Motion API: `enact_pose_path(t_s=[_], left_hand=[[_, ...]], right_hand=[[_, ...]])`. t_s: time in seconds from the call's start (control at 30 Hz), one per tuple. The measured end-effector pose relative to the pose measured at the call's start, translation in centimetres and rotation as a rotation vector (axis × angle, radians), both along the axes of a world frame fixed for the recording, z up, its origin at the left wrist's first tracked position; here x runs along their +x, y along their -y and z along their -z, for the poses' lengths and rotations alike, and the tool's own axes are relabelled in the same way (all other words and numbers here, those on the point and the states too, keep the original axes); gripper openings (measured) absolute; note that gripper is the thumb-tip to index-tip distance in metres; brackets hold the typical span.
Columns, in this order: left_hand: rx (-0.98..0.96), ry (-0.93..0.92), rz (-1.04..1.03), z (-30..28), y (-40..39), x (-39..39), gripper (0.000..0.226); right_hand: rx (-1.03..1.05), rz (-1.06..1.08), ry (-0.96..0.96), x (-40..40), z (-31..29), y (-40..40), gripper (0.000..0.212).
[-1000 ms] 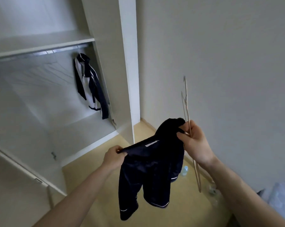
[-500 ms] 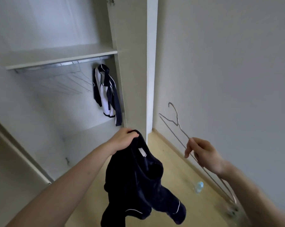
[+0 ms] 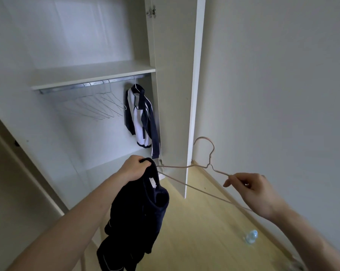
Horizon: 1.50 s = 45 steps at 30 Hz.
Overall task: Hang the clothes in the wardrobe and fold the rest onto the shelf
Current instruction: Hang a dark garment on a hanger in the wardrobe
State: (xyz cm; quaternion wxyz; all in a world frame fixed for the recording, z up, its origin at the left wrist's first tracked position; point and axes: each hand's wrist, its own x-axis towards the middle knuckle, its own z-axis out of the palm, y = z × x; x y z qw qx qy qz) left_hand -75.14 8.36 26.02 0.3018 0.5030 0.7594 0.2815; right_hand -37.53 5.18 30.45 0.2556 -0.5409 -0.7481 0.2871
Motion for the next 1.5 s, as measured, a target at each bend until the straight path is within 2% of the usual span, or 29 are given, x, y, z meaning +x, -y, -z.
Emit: enact_pose_path(t_s=[0.27,0.4,0.57,0.73,0.87,1.03,1.1,1.17,1.3,1.37,1.5], left_hand=[[0.063,-0.094,-0.115,-2.2,-0.9,-3.6,0.031],[0.083,-0.034,-0.136,-2.7,-1.1,-4.1,0.032],[0.098,0.027,0.01,-3.4,-1.3,-1.9,0.033],[0.134,-0.02,0.139,-5.4,-1.4,0.5,0.038],[0.218,-0.043,0.219,-7.0,-1.6,2.2,0.042],[0.326,0.118,0.323,-9.4,-0.7,5.1,0.036],[0.343,0.189,0.357,-10.0,0.0,6.6,0.028],[0.315,0.214,0.424,-9.9,0.4,7.6,0.024],[0.323,-0.029,0.589,-9.2,1.3,7.9,0.018],[0.355,-0.214,0.597,-8.9,1.5,7.5,0.028],[0.445,-0.503,0.595,-8.7,1.0,6.1,0.03]], right_hand=[[0.07,0.052,-0.04,-2.3,-0.4,-0.4,0.038],[0.093,0.08,-0.049,-2.7,-0.2,-0.5,0.037],[0.108,0.066,-0.059,-3.3,0.3,-0.4,0.036],[0.14,0.092,-0.107,-3.1,0.0,-0.5,0.035],[0.097,0.009,-0.075,-3.1,0.1,-0.7,0.037],[0.048,-0.03,-0.036,-3.8,0.9,-0.9,0.04],[0.031,-0.007,-0.092,-4.7,1.5,-0.7,0.044],[-0.004,0.059,-0.226,-5.5,2.0,-0.4,0.05],[-0.05,0.164,-0.477,-6.2,2.8,0.4,0.06],[-0.088,0.201,-0.547,-6.3,3.3,0.8,0.062],[-0.105,0.215,-0.645,-6.5,3.6,1.3,0.057]])
